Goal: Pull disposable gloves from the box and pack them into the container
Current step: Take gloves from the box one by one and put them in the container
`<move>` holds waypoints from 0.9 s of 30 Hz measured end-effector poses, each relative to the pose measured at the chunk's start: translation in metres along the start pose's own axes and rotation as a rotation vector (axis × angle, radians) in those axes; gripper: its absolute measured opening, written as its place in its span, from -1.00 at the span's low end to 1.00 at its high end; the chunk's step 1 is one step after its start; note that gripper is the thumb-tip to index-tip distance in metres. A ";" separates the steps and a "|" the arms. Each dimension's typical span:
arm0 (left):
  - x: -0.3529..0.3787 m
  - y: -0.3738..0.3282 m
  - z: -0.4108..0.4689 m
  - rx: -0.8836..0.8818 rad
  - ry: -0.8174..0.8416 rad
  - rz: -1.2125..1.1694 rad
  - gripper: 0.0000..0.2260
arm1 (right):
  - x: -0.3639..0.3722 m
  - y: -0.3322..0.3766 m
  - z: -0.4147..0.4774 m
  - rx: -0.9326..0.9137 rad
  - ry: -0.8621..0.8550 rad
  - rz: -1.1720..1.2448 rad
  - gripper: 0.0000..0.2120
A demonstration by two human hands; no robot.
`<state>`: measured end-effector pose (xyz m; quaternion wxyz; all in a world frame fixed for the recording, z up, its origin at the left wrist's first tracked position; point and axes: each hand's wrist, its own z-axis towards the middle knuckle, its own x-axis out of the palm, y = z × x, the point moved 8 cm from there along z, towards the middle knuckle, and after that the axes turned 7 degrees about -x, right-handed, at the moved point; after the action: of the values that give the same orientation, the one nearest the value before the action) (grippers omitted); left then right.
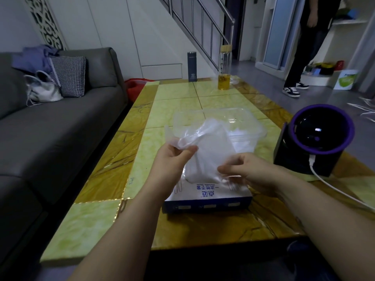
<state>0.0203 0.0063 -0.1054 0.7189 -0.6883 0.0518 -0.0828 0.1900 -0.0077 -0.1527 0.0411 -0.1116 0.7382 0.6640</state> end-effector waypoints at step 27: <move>-0.009 0.003 0.015 -0.020 -0.064 -0.567 -0.88 | 0.032 -0.001 -0.015 0.010 0.261 -0.286 -0.37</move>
<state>0.0144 0.0226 -0.1082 0.6617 -0.6845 -0.1646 -0.2581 0.1607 -0.0259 -0.1582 0.0397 -0.3002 0.7173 0.6276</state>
